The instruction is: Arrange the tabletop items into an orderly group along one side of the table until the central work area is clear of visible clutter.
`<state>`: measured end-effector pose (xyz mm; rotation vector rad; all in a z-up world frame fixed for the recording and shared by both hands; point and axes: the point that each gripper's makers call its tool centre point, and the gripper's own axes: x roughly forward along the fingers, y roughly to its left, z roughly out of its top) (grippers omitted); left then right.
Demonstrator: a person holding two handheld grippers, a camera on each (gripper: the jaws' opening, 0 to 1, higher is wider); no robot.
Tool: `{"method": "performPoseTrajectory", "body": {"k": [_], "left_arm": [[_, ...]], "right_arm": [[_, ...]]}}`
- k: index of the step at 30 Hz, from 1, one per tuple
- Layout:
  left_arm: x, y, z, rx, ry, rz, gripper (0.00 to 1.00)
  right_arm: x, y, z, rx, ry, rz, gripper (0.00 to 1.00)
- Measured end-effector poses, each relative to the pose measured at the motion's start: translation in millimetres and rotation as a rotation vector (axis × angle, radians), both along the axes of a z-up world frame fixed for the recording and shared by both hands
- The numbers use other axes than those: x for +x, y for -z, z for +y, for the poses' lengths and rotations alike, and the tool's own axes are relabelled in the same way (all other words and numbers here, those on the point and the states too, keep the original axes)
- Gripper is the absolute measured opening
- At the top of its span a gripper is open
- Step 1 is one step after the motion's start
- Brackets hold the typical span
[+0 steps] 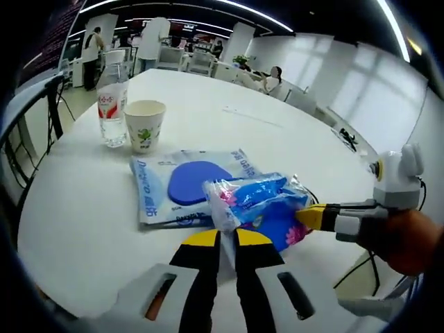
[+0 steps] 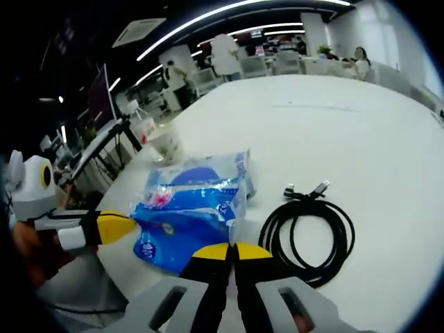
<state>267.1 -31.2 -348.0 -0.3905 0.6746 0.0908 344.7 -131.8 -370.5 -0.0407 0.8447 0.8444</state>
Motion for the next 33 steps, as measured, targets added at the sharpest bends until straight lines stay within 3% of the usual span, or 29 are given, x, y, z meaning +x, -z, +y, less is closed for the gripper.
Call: {"method": "performPoseTrajectory", "body": {"k": [5,14,33], "left_arm": [[13.5,-3.8,-6,0.007,0.027,-0.025,0.04],[18.4,-4.1,-15,0.017,0.056,-0.023,0.05],[11.2,-3.0,2,0.039,0.026,-0.019,0.10]], "right_arm": [[10,-3.7,-2,-0.018,-0.017,-0.028,0.00],[38,-7.7,-12,0.005,0.016,-0.038,0.00],[104,-16.0,-39,0.020,0.125,-0.067,0.00]]}}
